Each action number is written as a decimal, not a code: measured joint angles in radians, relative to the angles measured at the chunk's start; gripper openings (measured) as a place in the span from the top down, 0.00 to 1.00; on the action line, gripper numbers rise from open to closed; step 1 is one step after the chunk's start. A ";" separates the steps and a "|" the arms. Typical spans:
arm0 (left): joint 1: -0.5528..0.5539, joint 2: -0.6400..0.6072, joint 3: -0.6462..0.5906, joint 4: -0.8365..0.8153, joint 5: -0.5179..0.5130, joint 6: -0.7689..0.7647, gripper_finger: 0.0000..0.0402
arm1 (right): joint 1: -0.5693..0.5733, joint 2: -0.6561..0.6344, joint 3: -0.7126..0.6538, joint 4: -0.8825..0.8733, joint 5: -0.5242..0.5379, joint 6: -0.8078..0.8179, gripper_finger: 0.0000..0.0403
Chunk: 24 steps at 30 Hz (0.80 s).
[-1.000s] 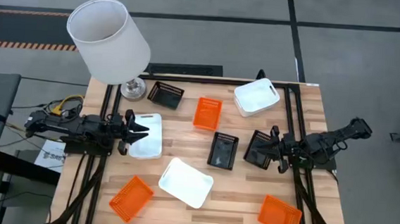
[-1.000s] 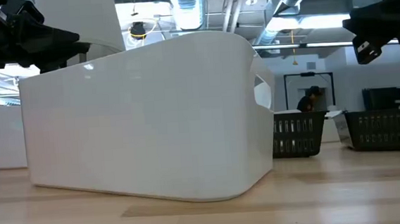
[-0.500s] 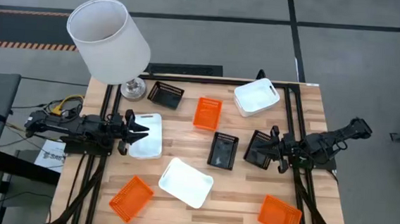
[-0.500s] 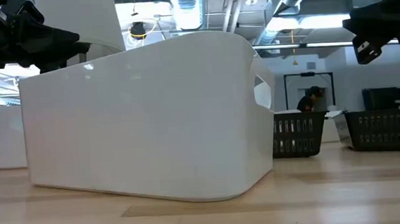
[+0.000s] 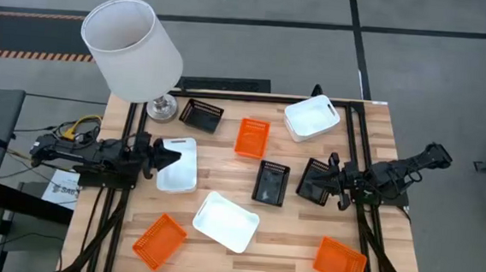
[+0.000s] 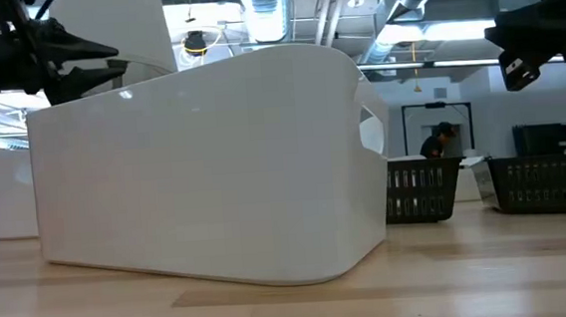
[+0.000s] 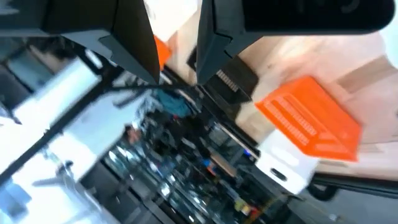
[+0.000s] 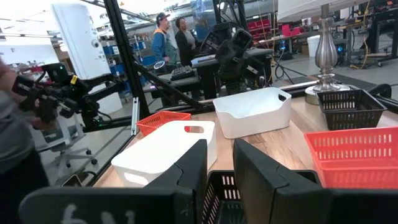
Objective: Stack baskets by color
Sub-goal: Stack the top left black bin on top of the bottom left black bin
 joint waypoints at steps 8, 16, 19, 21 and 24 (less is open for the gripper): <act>0.001 0.000 0.000 0.037 -0.112 -0.411 0.76 | -0.021 0.000 0.000 0.004 0.001 0.000 0.75; 0.000 -0.001 0.016 0.371 -0.301 -0.379 0.76 | -0.026 0.000 0.000 0.085 0.005 0.100 0.75; 0.000 0.000 0.084 0.383 -0.366 -0.270 0.76 | -0.027 0.000 0.000 0.132 0.012 0.208 0.75; 0.001 0.012 0.135 0.394 -0.394 -0.218 0.76 | -0.035 0.000 0.000 0.166 0.034 0.217 0.75; 0.001 0.070 0.214 0.382 -0.411 -0.157 0.76 | -0.051 0.000 0.000 0.263 0.060 0.218 0.75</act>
